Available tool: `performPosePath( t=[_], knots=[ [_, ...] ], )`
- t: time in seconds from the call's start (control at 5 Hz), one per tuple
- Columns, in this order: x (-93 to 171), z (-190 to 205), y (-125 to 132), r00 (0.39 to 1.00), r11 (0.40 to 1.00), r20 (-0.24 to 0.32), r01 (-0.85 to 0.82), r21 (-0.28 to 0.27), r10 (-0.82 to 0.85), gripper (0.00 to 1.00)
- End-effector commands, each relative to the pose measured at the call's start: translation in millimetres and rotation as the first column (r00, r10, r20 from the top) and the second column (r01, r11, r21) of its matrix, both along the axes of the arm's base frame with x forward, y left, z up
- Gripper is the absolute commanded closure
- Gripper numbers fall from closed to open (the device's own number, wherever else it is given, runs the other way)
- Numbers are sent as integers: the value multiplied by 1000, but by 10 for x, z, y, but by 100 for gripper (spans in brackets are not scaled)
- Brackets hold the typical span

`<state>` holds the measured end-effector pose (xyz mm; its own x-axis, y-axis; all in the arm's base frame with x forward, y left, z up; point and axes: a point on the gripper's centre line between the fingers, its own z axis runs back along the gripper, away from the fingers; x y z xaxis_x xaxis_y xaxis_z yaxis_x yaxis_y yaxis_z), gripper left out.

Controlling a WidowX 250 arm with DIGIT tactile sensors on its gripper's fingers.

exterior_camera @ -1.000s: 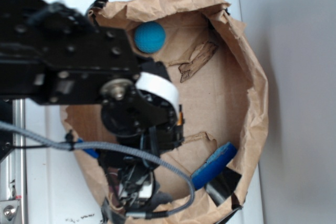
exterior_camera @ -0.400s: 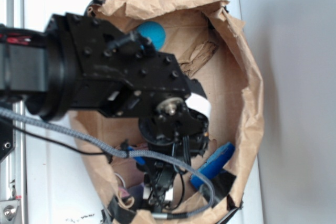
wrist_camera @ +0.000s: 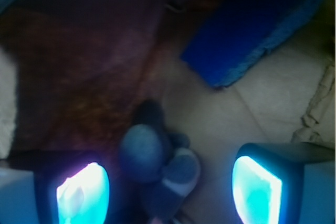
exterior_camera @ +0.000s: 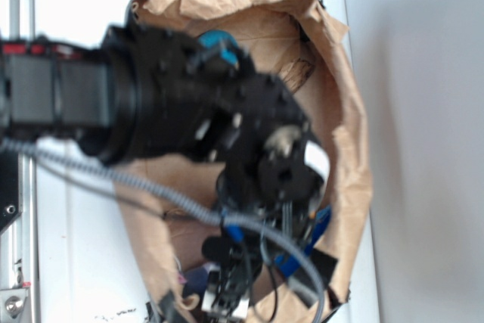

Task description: Grab the gray animal.

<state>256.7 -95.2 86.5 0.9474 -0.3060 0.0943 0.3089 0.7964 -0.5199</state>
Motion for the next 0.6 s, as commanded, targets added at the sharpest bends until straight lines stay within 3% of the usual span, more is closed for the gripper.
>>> performPosePath(
  t=[0.0, 0.4],
  knots=[
    [236, 96, 64, 997, 999, 72, 21, 29, -23, 0],
    [234, -111, -31, 993, 993, 47, 103, 65, -107, 0]
  ],
)
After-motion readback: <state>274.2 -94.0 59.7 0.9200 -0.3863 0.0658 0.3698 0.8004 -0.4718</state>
